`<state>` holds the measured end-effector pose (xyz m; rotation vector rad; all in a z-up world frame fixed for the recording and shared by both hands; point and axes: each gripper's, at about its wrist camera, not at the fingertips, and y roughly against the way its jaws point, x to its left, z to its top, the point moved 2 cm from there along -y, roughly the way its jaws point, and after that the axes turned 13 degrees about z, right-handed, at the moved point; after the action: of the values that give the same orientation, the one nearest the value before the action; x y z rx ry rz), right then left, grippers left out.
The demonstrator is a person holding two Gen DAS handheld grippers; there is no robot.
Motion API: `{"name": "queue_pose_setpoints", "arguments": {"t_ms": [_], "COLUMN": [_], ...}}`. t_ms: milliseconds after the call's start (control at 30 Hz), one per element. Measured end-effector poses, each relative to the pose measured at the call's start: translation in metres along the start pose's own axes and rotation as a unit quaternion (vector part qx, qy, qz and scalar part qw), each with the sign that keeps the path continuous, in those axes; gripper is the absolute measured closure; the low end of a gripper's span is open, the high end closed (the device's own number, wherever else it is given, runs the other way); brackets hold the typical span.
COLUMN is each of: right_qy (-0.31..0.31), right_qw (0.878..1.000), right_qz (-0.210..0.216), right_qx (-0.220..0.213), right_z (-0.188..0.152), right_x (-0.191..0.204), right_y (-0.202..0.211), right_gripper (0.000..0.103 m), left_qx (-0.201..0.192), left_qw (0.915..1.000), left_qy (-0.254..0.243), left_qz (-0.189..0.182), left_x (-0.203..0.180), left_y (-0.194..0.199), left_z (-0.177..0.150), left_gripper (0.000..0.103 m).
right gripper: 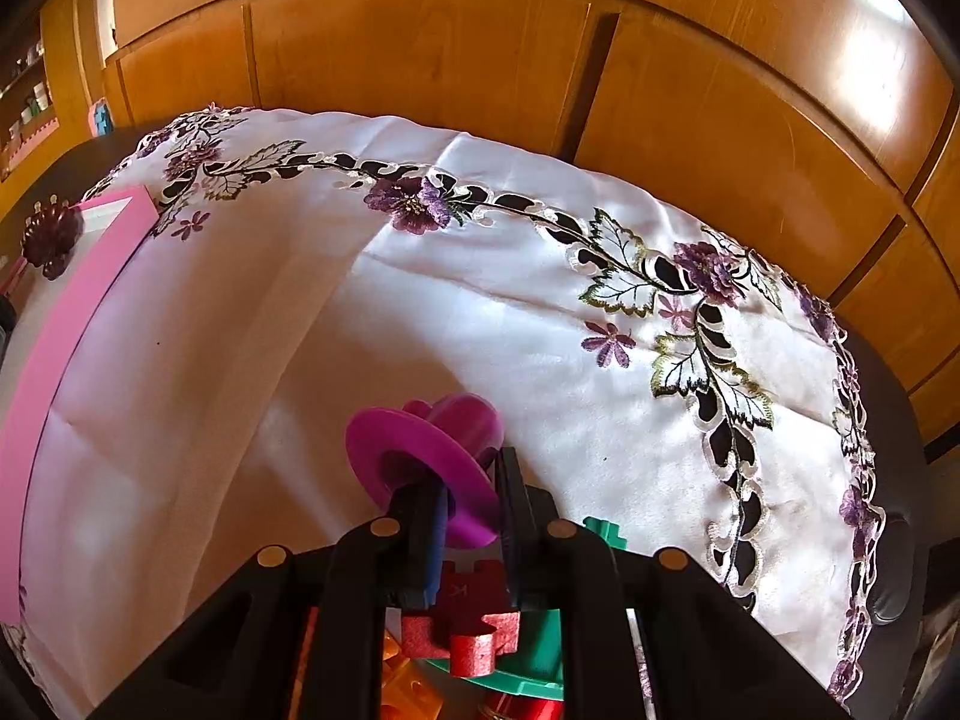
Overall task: Organize rigid objects
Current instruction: 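Carry the green toy into the tray with the left gripper while the right holds the pink disc, then open the left gripper to release the green toy in the tray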
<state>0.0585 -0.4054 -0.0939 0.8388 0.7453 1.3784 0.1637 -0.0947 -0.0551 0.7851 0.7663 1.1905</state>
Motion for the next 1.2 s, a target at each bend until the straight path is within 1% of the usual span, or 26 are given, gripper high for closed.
{"name": "queue_pose_setpoints", "arguments": {"t_ms": [133,267,300,467,567,633,667,800,1000,1200], "right_qy": [0.001,0.003,0.003,0.004,0.005,0.006,0.006,0.006,0.006,0.008], "right_qw": [1.0,1.0,1.0,1.0,1.0,1.0,1.0,1.0,1.0,1.0], "right_qz": [0.0,-0.001,-0.001,-0.002,-0.003,-0.004,-0.005,-0.006,-0.009,-0.013], "right_qx": [0.0,0.001,0.001,0.002,0.002,0.002,0.002,0.001,-0.001,-0.004], "right_z": [0.001,0.001,0.001,0.002,0.002,0.002,0.002,0.001,0.001,0.0], "right_x": [0.0,0.0,0.0,0.0,0.001,0.001,0.001,0.001,0.002,0.003], "right_y": [0.0,0.0,0.0,0.0,0.0,0.0,0.0,0.0,0.001,0.001], "right_gripper": [0.089,0.089,0.089,0.089,0.089,0.089,0.089,0.089,0.089,0.089], "left_qx": [0.007,-0.003,-0.002,-0.014,-0.031,-0.049,-0.055,-0.066,-0.08,-0.091], "left_qw": [0.9997,0.9988,0.9989,0.9982,0.9968,0.9951,0.9945,0.9927,0.9914,0.9895], "left_qy": [-0.001,-0.016,-0.017,-0.013,-0.014,-0.019,-0.021,-0.034,-0.05,-0.067], "left_qz": [0.024,0.046,0.044,0.056,0.072,0.083,0.087,0.095,0.091,0.09], "left_x": [0.002,-0.003,-0.004,-0.002,0.0,-0.002,-0.002,-0.01,-0.025,-0.039], "left_y": [-0.026,-0.037,-0.038,-0.033,-0.017,-0.001,0.006,0.032,0.054,0.067], "left_z": [0.009,0.016,0.017,0.018,0.014,0.007,0.002,-0.027,-0.063,-0.08], "left_gripper": [0.051,0.05,0.049,0.048,0.048,0.046,0.043,0.042,0.042,0.041]}}
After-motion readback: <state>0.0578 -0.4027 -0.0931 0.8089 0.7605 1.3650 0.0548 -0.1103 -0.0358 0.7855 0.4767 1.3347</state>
